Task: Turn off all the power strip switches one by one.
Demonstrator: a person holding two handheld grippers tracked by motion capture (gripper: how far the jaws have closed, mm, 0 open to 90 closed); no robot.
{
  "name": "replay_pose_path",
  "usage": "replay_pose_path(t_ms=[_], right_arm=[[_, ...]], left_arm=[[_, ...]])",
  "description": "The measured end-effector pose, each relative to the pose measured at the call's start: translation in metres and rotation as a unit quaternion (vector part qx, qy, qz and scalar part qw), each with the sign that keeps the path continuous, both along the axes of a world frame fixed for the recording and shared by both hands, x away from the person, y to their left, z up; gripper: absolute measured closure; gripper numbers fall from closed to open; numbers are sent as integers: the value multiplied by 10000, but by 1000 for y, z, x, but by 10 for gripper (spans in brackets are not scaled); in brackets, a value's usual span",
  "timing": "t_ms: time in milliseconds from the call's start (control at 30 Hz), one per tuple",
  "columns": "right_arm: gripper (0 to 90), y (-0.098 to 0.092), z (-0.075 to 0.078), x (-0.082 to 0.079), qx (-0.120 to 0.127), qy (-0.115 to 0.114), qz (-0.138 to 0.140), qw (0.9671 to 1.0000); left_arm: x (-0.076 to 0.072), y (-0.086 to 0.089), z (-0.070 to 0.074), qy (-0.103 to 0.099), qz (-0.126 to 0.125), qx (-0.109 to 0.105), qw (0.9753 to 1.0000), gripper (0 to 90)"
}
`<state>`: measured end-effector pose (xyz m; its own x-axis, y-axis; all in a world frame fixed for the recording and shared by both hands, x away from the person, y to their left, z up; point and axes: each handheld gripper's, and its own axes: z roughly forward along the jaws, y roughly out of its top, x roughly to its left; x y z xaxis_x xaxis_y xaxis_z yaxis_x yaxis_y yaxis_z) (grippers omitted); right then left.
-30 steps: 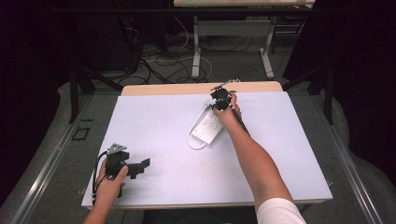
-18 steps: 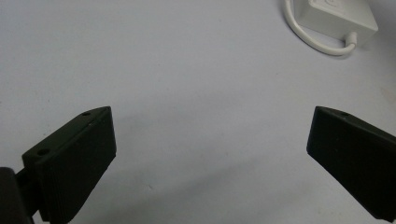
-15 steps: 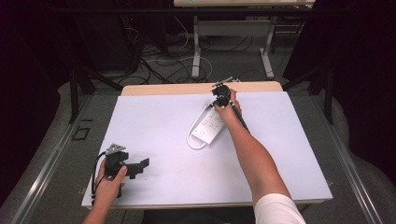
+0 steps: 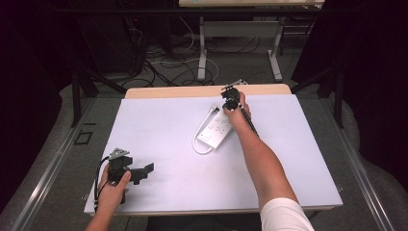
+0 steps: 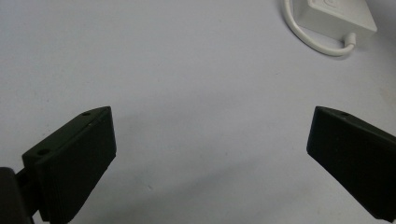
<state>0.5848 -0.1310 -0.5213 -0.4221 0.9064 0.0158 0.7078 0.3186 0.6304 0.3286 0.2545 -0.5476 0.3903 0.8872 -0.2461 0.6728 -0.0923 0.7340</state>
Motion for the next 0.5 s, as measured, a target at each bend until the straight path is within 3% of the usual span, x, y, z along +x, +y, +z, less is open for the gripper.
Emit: replay_pose_path(t_ms=[500], right_arm=[[900, 1, -1, 0, -21, -64, 16, 10000]], left_arm=[[0, -1, -1, 16, -24, 18, 10000, 14]])
